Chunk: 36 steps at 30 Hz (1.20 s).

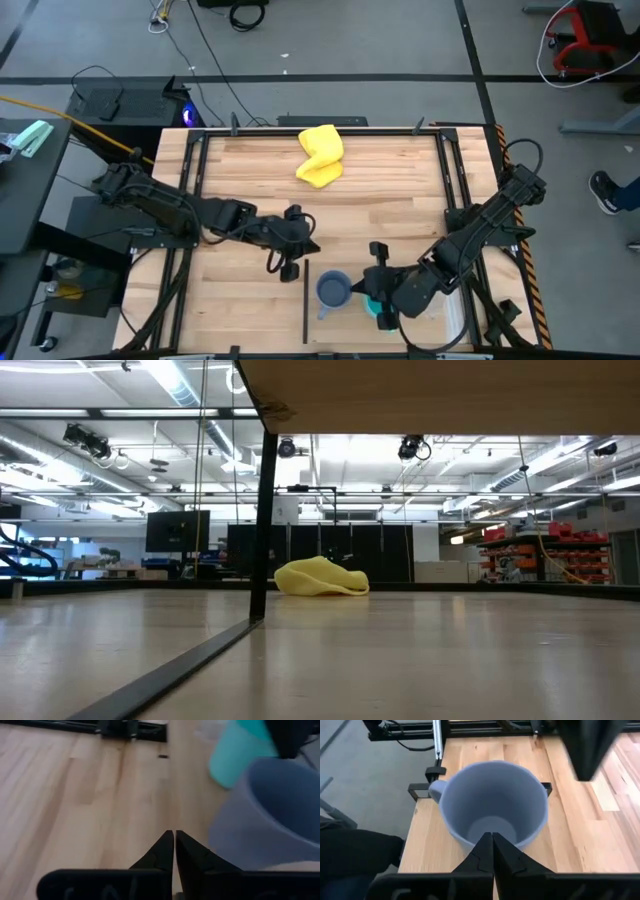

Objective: Stack small to large cups/mugs on shelf
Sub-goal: Put the violet mug on the shelf

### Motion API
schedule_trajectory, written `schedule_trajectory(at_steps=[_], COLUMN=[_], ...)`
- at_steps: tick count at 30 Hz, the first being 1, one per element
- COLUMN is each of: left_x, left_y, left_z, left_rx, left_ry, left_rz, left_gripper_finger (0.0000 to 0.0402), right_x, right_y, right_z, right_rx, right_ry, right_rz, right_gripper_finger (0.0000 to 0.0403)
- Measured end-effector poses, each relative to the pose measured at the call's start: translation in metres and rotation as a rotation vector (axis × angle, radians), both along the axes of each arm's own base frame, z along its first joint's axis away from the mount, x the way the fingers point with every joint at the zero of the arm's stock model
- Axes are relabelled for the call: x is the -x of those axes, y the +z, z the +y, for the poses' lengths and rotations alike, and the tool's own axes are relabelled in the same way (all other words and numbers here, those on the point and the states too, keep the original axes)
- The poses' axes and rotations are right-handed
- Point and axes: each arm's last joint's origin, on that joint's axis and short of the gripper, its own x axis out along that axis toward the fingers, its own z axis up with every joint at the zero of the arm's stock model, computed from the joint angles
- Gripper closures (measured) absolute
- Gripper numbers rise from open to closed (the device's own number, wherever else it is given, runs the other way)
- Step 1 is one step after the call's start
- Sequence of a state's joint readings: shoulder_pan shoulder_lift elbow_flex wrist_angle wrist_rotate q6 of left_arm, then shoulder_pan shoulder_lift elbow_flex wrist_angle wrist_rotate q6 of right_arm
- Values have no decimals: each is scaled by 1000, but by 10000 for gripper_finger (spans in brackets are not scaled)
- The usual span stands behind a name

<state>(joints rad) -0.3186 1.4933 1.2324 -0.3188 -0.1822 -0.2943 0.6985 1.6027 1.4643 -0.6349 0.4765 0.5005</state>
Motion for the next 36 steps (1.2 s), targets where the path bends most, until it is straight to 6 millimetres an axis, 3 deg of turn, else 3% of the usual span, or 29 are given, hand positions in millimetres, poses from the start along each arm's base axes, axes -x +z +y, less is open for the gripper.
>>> schedule_trajectory(at_steps=[18, 36], left_x=[7, -3], left_y=[3, -10], left_z=[-26, -42], left_rx=[30, 54], left_ry=[-90, -151], left_rz=[-28, -33], left_gripper_finger=[389, 390], right_x=[-2, -4], right_y=[-1, -2], right_z=[-6, -10], right_rx=[7, 26], right_ry=[-27, -32], right_rz=[17, 27], right_gripper_finger=[402, 402])
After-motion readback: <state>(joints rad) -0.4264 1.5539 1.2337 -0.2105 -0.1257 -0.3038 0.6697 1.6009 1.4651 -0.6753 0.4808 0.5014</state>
